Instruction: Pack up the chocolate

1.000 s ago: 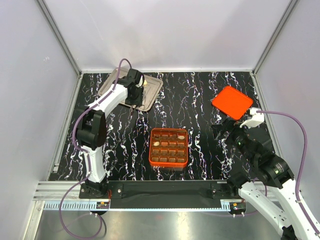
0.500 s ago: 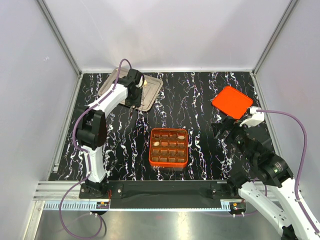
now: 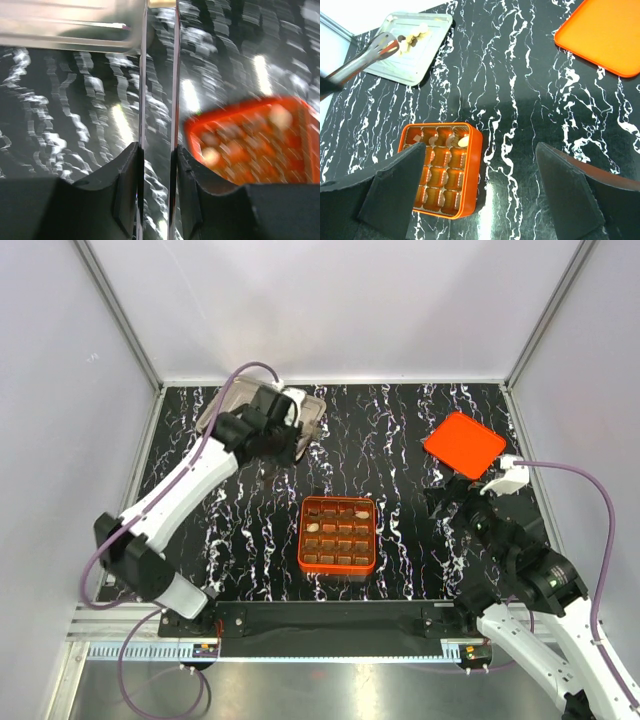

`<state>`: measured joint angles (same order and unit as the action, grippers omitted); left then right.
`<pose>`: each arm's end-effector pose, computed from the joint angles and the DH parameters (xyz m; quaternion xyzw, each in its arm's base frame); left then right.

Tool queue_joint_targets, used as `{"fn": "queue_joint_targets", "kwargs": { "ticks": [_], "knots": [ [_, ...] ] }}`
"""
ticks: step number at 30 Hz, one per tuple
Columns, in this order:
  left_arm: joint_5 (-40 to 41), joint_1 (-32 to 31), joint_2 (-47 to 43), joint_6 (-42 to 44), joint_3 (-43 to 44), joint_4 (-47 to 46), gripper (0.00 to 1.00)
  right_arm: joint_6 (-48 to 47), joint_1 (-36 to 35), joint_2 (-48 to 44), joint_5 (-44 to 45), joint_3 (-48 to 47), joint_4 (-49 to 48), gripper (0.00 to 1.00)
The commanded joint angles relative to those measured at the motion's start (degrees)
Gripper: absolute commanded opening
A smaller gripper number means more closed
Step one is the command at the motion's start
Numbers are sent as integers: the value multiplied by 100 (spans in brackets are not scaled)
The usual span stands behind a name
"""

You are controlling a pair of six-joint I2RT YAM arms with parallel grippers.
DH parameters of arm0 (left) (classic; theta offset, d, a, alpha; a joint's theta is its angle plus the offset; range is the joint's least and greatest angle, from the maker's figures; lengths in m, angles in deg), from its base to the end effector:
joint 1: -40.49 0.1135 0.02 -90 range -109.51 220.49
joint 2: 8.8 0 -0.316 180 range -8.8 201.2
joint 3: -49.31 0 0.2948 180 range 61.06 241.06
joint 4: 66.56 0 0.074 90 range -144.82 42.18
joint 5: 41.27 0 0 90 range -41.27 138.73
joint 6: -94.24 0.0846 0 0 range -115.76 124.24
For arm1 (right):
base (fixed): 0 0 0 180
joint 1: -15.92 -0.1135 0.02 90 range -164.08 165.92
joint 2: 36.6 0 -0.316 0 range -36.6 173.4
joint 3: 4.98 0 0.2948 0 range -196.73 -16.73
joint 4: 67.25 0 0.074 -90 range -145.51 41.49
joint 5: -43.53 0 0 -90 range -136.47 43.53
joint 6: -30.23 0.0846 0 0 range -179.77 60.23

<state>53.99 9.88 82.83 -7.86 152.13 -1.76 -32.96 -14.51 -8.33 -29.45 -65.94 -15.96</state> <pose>0.3586 -0.2031 0.3592 0.1385 0.9389 -0.0730 0.3064 0.1303 0.0478 0.3730 0.0609 0.8055 0.1709 0.5642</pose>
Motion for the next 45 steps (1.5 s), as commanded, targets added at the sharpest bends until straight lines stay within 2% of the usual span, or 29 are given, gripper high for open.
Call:
{"fn": "queue_joint_targets", "kwargs": {
  "ticks": [1, 7, 15, 30, 36, 39, 45],
  "knots": [
    [-368, -601, -750, -117, -554, 204, 36, 52, -24, -85, 188, -238, 70, 100],
    [-525, -1341, -1831, -468, -1740, 135, 36, 88, -24, -208, 241, -291, 237, 100],
    [-1140, -1509, -2659, -767, -2576, -260, 37, 193, -33, -252, 302, -273, 334, 100],
    [-1255, -1869, -2642, -891, -3086, -252, 38, 141, -24, -138, 250, -309, 264, 100],
    [-1176, -1905, -2616, -917, -3200, -305, 43, 158, -24, -103, 223, -300, 185, 100],
    [-1010, -1905, -2581, -917, -3087, -235, 48, 167, -24, -129, 214, -308, 185, 100],
    [-615, -1905, -2528, -900, -2507, -50, 49, 123, -24, -146, 241, -423, 202, 100]
  ]
}}
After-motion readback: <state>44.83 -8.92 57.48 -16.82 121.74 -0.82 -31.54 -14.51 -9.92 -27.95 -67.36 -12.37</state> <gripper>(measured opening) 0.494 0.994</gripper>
